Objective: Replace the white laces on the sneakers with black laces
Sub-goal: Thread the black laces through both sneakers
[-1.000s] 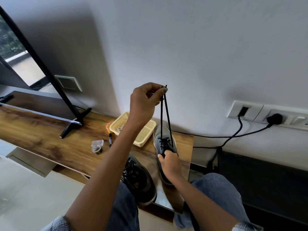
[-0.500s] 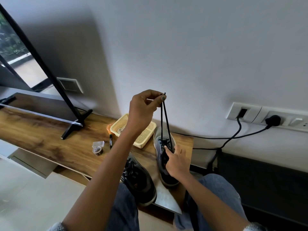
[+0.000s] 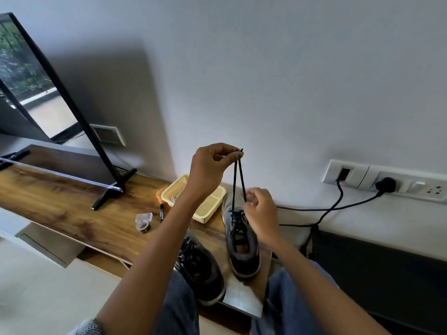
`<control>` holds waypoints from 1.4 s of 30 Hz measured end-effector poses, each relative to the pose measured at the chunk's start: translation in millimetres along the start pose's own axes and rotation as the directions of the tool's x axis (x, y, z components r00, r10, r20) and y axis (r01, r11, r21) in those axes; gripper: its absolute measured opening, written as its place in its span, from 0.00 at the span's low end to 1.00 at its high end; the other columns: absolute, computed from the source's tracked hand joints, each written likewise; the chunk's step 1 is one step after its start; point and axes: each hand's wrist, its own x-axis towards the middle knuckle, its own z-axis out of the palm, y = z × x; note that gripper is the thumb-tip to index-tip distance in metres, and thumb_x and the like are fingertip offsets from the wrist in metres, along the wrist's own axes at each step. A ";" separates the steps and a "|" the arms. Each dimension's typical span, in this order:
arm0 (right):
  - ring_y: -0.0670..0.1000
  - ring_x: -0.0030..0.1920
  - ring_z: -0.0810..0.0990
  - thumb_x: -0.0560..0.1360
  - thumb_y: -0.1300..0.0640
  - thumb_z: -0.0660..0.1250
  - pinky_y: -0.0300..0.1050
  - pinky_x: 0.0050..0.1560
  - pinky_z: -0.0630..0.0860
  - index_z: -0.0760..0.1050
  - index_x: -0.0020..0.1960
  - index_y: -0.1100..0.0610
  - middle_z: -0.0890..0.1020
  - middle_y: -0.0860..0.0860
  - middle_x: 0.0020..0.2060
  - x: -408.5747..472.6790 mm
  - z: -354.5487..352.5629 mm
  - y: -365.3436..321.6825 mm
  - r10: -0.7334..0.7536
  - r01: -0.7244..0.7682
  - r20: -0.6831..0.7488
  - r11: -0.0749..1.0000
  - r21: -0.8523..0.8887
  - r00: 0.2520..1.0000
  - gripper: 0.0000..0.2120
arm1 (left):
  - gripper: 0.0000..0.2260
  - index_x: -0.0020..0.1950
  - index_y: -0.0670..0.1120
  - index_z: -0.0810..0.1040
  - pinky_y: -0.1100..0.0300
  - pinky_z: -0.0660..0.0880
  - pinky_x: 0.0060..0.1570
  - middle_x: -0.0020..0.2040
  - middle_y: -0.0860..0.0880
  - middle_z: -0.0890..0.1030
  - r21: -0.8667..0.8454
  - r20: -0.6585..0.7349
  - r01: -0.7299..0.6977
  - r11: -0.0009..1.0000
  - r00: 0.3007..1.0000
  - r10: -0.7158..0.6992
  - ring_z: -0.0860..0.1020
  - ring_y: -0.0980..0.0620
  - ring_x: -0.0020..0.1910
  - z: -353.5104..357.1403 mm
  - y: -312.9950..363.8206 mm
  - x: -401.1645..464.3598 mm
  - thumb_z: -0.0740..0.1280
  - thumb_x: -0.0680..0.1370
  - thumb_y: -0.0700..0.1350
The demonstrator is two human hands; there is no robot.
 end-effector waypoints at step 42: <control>0.47 0.44 0.81 0.74 0.60 0.71 0.39 0.46 0.75 0.82 0.47 0.57 0.84 0.50 0.42 -28.1 26.4 76.4 0.087 -0.031 0.254 0.976 -0.217 0.963 0.03 | 0.11 0.57 0.56 0.81 0.57 0.66 0.54 0.51 0.55 0.83 0.738 0.134 0.144 0.660 0.926 -0.352 0.78 0.53 0.54 66.3 -170.9 -87.9 0.64 0.78 0.53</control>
